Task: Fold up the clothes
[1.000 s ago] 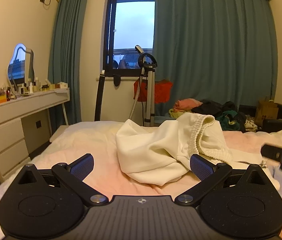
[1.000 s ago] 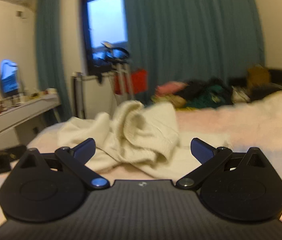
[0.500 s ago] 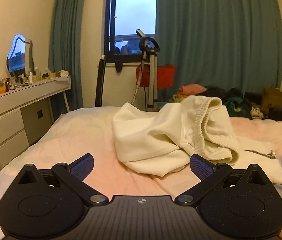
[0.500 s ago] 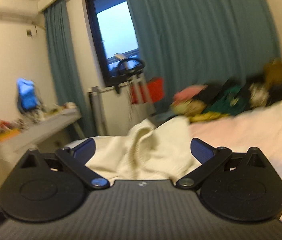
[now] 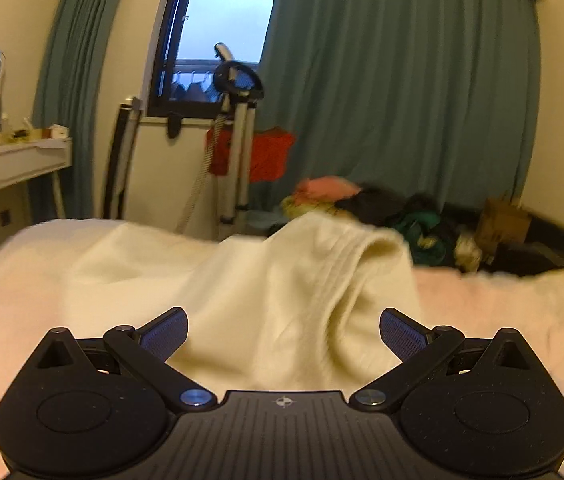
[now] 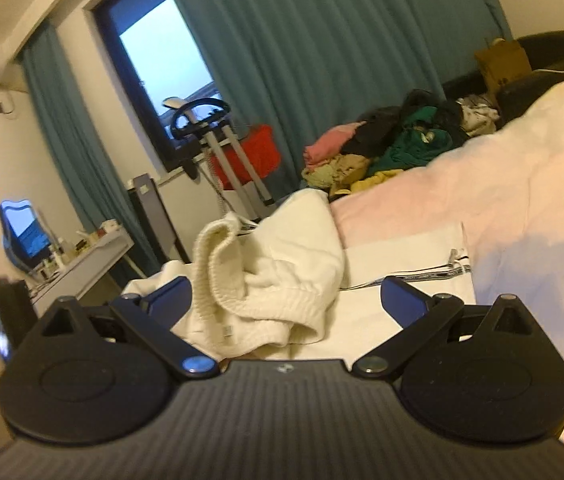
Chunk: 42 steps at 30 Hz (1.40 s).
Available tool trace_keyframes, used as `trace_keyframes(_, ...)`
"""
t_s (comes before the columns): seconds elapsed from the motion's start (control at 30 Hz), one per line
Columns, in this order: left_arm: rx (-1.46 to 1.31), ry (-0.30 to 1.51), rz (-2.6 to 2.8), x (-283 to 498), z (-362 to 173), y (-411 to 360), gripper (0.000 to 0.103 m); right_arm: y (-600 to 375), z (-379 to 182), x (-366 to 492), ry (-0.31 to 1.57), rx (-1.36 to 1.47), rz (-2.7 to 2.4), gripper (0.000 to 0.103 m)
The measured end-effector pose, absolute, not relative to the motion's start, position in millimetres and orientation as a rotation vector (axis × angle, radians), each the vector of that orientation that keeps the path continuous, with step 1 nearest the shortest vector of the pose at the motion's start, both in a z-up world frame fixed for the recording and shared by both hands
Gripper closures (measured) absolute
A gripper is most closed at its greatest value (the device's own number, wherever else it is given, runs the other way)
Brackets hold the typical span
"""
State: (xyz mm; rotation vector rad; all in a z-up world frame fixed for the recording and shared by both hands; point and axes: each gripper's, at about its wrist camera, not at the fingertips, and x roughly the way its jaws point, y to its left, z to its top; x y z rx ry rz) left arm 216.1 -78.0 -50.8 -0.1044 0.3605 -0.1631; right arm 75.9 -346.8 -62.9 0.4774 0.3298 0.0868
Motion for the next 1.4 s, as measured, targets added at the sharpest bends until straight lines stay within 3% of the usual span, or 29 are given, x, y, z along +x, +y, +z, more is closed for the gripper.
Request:
trace_keyframes(0.17,-0.055,0.367,-0.154,286,-59,-121,0.005,-340,-89,99,0.374,0.457,0.086,0.001)
trace_keyframes(0.23,-0.037,0.366,-0.172,308,-60,-134,0.012,-333,-95,104,0.382,0.438,0.096,0.001)
trace_keyframes(0.27,-0.025,0.364,-0.179,316,-60,-140,0.025,-329,-99,107,0.386,0.428,0.101,0.001)
trace_keyframes(0.3,-0.011,0.361,-0.182,322,-58,-144,0.047,-325,-102,109,0.389,0.418,0.106,0.001)
trace_keyframes(0.37,0.003,0.351,-0.179,325,-52,-149,0.062,-318,-109,114,0.397,0.398,0.115,0.001)
trace_keyframes(0.5,-0.026,0.298,-0.176,306,-29,-134,0.073,-302,-122,124,0.413,0.359,0.135,0.000)
trace_keyframes(0.53,-0.033,0.283,-0.167,297,-21,-125,0.079,-299,-125,127,0.417,0.349,0.140,0.000)
trace_keyframes(0.57,-0.038,0.266,-0.158,287,-12,-115,0.096,-297,-126,126,0.411,0.354,0.135,0.000)
trace_keyframes(1.0,-0.237,0.191,-0.173,106,18,46,0.098,-271,-102,83,0.343,0.337,0.151,0.001)
trace_keyframes(1.23,-0.308,0.178,-0.182,67,4,94,0.098,-237,-105,76,0.442,0.186,0.215,0.001)
trace_keyframes(1.4,-0.355,0.177,-0.172,67,-2,115,0.097,-236,-129,79,0.618,0.266,0.238,0.001)
